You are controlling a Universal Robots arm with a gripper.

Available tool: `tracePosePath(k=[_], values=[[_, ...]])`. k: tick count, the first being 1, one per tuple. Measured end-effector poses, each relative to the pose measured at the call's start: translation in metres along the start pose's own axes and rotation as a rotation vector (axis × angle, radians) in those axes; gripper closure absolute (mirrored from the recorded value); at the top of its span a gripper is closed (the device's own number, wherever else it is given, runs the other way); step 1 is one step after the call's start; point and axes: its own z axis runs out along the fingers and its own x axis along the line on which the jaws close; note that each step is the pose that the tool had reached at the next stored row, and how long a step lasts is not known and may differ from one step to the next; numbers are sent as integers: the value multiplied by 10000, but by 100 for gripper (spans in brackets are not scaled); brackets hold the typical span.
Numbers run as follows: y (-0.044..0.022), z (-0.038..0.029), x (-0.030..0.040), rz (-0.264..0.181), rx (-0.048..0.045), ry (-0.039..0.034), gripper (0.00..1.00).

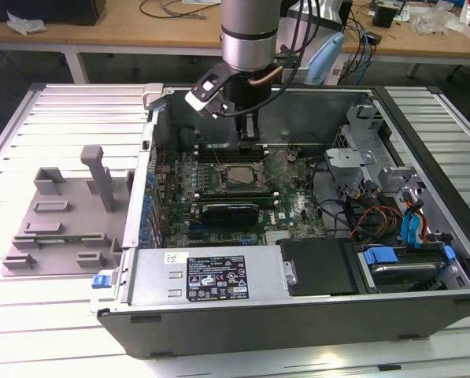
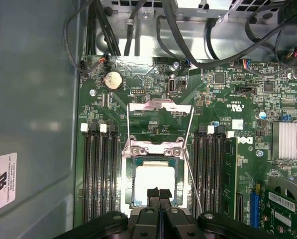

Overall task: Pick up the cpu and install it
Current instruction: 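Close the cpu cover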

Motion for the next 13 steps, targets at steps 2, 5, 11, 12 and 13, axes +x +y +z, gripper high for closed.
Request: tracePosePath(k=[2, 5, 11, 12, 13], values=[[1, -21, 0, 1, 1, -1, 89], [3, -65, -1, 1, 1, -2, 89], [6, -123, -1, 0, 0, -1, 89], [7, -124, -1, 0, 0, 0, 89], [33, -124, -2, -1, 2, -2, 89]])
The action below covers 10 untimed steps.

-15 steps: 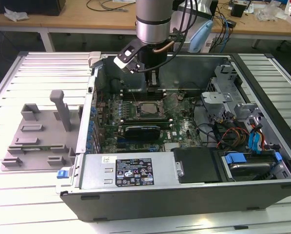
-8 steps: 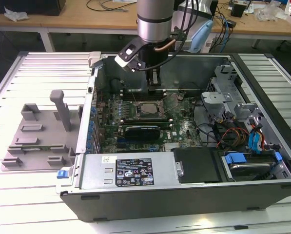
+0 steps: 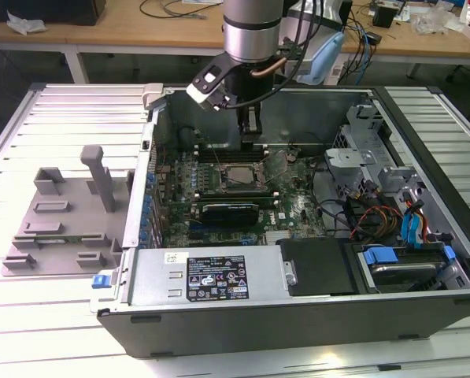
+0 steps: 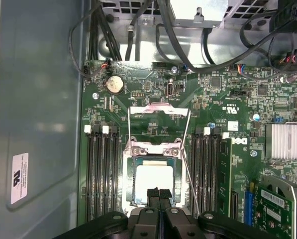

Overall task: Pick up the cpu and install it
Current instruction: 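Close the cpu cover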

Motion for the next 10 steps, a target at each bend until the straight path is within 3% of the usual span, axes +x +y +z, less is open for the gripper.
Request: tracePosePath(k=[10], values=[[227, 12, -5, 0, -1, 1, 89]])
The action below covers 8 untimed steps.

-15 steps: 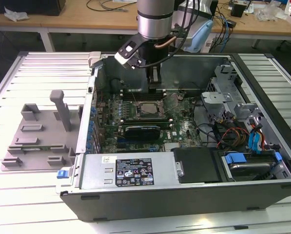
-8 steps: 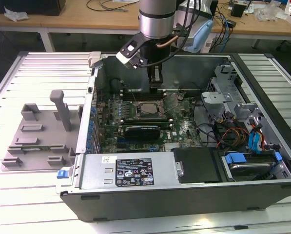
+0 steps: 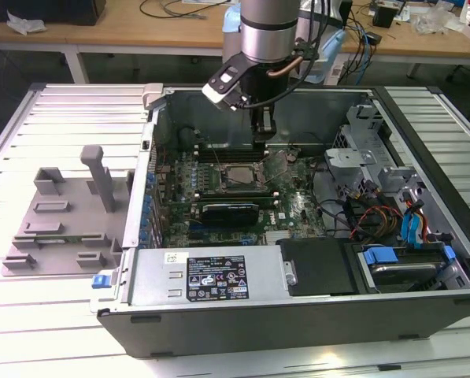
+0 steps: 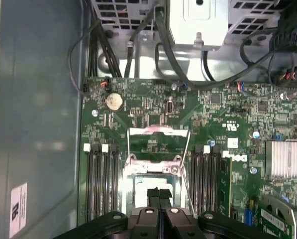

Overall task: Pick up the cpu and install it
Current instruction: 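Close the cpu cover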

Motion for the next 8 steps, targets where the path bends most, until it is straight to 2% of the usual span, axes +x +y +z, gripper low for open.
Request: tracePosePath(k=[3, 8], values=[[124, 7, -3, 1, -1, 0, 89], [266, 15, -6, 1, 1, -1, 89]])
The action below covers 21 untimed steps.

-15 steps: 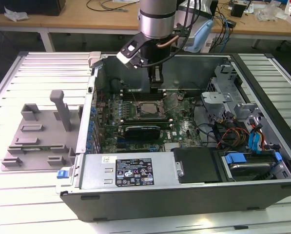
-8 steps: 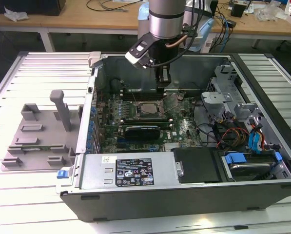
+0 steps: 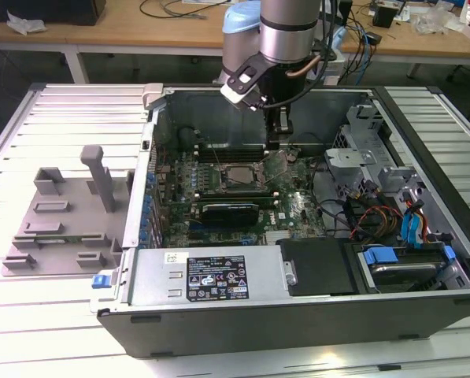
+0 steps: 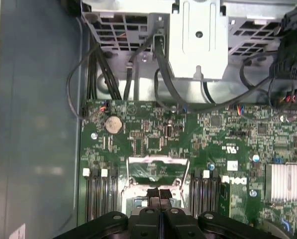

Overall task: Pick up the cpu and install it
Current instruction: 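Close the cpu cover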

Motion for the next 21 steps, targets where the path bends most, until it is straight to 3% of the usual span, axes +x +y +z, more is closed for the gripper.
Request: tracePosePath(k=[6, 17, 21], values=[[118, 8, -2, -1, -1, 2, 89], [409, 31, -9, 0, -1, 1, 89], [440, 35, -10, 0, 1, 1, 89]])
